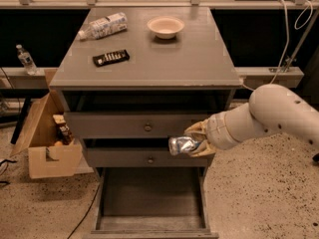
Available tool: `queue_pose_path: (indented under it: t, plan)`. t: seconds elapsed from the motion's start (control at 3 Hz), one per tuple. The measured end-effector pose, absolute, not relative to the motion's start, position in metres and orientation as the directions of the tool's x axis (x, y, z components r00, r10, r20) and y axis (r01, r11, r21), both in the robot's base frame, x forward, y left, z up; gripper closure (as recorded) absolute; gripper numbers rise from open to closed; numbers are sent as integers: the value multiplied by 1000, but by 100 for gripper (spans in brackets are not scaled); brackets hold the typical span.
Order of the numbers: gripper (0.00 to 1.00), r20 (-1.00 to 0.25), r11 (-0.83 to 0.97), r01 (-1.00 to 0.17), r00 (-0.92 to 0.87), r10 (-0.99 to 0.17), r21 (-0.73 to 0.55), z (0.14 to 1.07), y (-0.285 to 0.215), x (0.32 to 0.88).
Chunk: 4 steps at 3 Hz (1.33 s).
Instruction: Pick redbull can from bottom drawer and place on counter
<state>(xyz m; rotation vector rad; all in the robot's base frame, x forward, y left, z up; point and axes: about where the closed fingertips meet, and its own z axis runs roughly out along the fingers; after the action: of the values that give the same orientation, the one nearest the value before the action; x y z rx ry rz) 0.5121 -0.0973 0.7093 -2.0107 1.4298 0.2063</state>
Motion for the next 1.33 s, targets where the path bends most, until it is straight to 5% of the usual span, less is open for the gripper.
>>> queue_pose_path:
  t: [1.0,1.33]
  plan:
    - [100,-411,-213,-846,438,-800,-488,791,-101,526]
    - [100,-380,-180,-835,415,-827,-520,846,-96,575]
